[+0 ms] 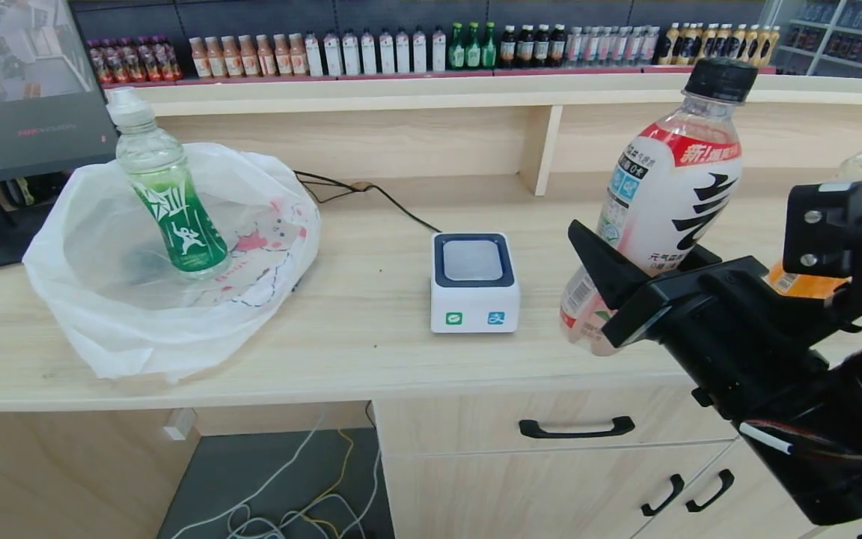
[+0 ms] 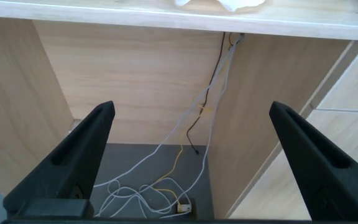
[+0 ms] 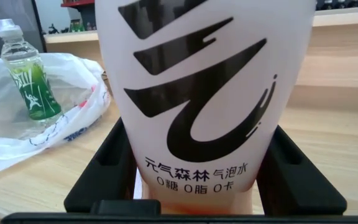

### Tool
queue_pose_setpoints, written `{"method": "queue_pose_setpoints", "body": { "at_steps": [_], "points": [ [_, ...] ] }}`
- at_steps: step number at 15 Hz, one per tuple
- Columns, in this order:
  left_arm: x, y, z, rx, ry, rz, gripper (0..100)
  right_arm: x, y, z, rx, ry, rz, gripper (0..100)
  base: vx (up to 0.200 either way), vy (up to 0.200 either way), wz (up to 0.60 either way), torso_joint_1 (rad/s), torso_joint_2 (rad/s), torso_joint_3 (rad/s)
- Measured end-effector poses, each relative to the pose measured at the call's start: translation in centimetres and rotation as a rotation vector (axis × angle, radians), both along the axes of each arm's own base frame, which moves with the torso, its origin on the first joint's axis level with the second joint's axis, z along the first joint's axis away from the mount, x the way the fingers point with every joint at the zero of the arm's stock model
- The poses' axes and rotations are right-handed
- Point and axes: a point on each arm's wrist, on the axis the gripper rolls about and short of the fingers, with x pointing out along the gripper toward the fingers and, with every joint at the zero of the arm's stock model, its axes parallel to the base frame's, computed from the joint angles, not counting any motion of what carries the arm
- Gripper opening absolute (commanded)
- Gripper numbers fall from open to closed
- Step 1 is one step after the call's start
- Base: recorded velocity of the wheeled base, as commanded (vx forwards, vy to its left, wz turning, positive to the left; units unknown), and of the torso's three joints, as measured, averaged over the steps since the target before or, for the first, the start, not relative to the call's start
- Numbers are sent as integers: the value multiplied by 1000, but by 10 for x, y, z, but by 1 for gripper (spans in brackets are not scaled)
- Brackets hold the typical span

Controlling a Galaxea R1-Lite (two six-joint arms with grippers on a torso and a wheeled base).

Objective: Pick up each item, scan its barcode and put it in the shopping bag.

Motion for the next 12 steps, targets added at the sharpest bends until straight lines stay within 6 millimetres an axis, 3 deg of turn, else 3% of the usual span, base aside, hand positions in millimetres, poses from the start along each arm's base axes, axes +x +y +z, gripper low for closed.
{"method": "queue_pose_setpoints", "body": {
  "at_steps": [2,12],
  "points": [
    [0,0,0,0,0,-1,100,-1,-1,1,3,-2,0,0,0,200,0,0,10,5],
    [0,0,0,5,0,-1,100,-1,-9,2,1,-10,-24,0,0,0,0,0,0,0]
  ]
}}
